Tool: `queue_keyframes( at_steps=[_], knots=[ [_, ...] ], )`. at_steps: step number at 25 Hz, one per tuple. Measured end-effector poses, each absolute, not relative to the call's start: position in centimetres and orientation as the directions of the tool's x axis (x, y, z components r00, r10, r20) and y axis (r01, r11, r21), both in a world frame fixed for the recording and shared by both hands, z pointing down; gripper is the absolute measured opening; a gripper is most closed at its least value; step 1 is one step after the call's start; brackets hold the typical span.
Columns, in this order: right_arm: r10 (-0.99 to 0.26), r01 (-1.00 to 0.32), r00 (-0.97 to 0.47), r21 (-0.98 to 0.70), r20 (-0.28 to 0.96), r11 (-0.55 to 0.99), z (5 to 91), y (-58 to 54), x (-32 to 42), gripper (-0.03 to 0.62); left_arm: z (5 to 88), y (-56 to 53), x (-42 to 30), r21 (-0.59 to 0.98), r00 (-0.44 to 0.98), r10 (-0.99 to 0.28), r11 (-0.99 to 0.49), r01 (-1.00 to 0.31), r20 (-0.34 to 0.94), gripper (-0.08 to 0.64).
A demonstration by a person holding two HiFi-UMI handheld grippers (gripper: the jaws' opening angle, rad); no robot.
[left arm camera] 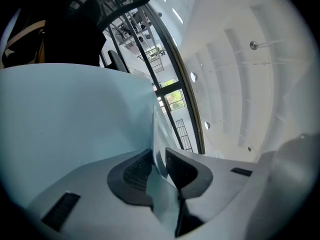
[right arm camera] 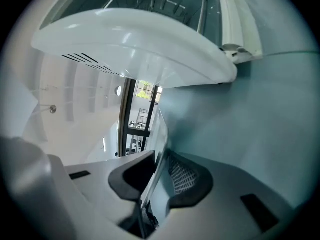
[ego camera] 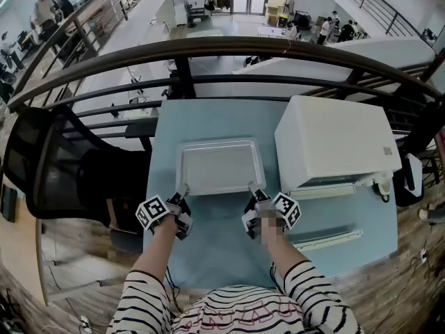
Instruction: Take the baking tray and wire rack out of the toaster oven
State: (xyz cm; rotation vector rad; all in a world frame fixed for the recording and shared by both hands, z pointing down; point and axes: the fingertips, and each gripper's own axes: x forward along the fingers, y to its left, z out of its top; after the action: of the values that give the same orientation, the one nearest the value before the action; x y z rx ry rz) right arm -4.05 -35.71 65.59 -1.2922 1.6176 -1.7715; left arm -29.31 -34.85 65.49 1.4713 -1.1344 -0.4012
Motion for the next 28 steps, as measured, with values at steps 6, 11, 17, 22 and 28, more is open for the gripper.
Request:
queue_keyframes(
  at_steps=[6, 11, 17, 22, 28],
  knots=[
    [-0.804, -0.283, -0.471, -0.925, 0.363, -0.252, 66.5, -39.1, -4.3, 0.097, 66.0, -39.2, -29.6, 0.880, 0.462, -0.810, 0.132, -0.457, 0.362, 0.075],
    [-0.803, -0.305, -0.448, -0.912, 0.393, -0.276, 67.3, -40.4, -4.7, 0.100, 66.2, -42.1, -29.8, 0.823, 0.473, -0.774, 0.106, -0.559, 0.421, 0.077],
    [-0.773, -0.431, -0.465, -0.873, 0.433, -0.230, 67.1, -41.9, -4.8, 0.114, 66.2, -44.7, -29.6, 0.761, 0.469, -0.750, 0.071, -0.645, 0.467, 0.075],
    [-0.722, -0.541, -0.473, -0.813, 0.505, -0.214, 67.8, -42.0, -4.3, 0.134, 67.2, -45.1, -28.9, 0.731, 0.442, -0.750, 0.079, -0.678, 0.491, 0.081],
    [-0.657, -0.672, -0.434, -0.707, 0.617, -0.220, 68.5, -40.8, -4.2, 0.191, 66.9, -45.1, -31.0, 0.553, 0.320, -0.753, 0.070, -0.830, 0.575, 0.181]
  ],
)
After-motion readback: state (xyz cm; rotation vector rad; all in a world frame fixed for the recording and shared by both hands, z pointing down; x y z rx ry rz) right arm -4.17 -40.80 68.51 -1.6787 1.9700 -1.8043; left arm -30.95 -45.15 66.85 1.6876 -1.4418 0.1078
